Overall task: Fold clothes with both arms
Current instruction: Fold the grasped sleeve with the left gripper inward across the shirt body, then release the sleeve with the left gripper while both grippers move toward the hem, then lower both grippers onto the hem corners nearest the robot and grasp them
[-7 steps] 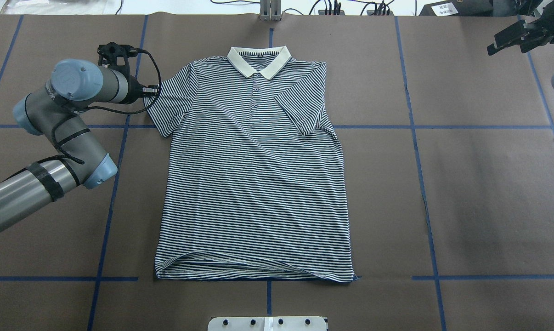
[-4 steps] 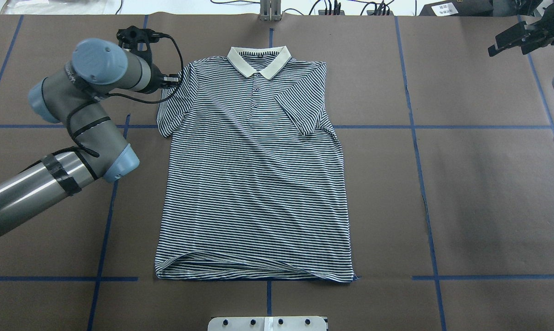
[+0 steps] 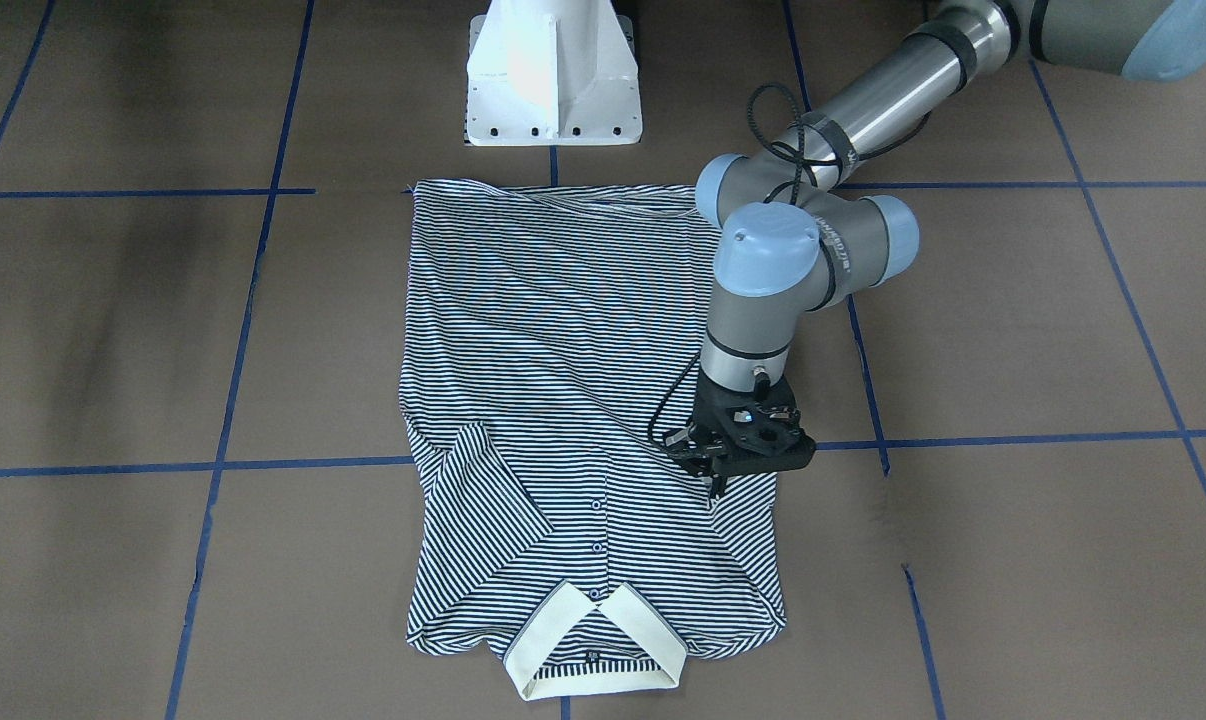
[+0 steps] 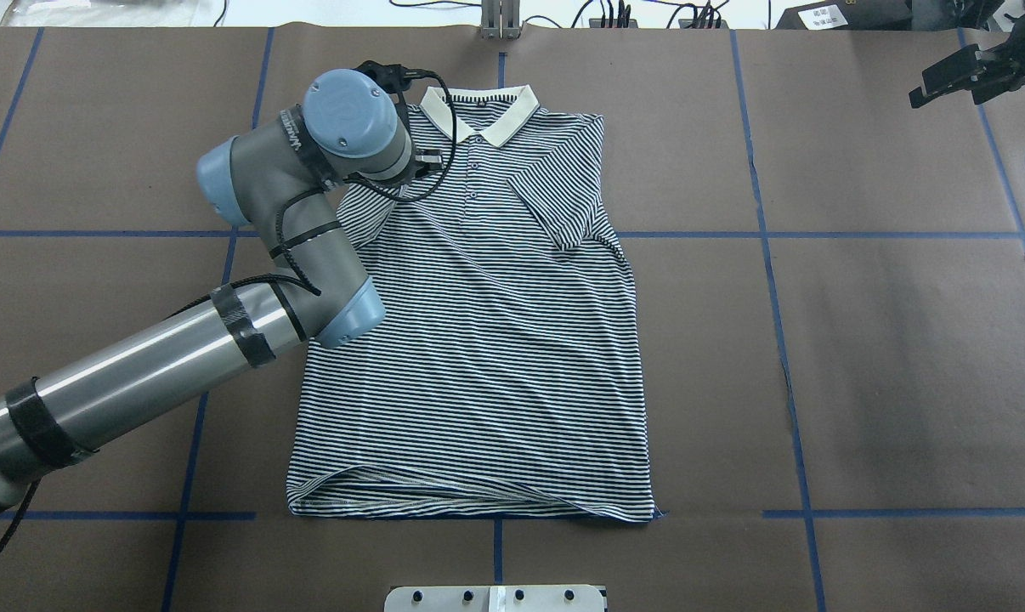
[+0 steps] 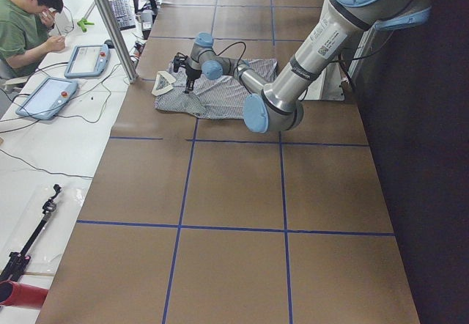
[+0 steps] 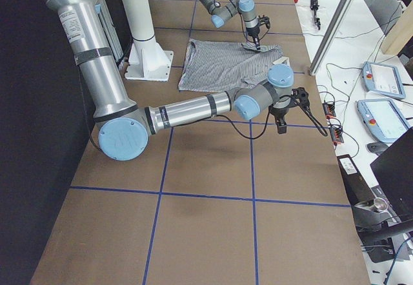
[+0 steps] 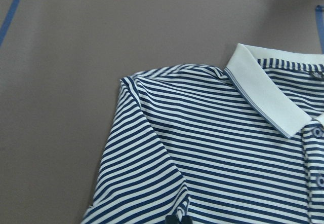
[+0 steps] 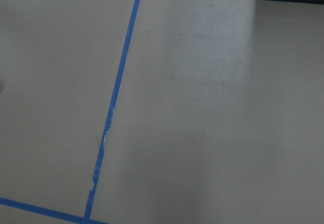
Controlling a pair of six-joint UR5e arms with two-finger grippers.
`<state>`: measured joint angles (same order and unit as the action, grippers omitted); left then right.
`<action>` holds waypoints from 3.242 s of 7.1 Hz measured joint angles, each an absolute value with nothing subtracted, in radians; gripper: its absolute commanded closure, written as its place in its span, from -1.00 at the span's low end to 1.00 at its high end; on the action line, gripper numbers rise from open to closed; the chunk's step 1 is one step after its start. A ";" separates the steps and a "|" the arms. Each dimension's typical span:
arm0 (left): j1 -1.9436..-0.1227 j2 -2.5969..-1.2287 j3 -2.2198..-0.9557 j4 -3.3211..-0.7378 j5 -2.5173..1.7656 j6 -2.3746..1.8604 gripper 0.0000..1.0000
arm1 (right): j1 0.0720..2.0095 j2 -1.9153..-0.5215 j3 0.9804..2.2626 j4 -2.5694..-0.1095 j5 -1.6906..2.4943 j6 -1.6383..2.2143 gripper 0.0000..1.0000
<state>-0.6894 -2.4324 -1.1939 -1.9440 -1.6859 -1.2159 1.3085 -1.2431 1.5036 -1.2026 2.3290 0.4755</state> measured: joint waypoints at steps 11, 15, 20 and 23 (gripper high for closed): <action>-0.513 -1.916 -1.975 -1.901 -1.733 -1.211 -1.00 | 0.535 -1.620 2.209 -1.208 1.753 1.639 -1.00; -0.361 -1.771 -2.011 -1.906 -1.670 -1.404 -0.37 | 0.277 -1.623 2.240 -1.213 1.512 1.771 -0.99; -0.255 -1.669 -2.025 -1.905 -1.655 -1.509 -0.18 | 0.241 -1.621 2.241 -1.213 1.460 1.792 -0.99; -0.204 -1.662 -2.026 -1.903 -1.647 -1.563 0.32 | 0.230 -1.621 2.241 -1.213 1.447 1.796 -0.99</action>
<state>-0.2042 -1.6618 -2.0263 -1.9028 -1.6469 -1.5632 0.2300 -1.6214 2.2412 -1.2134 1.4474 1.7957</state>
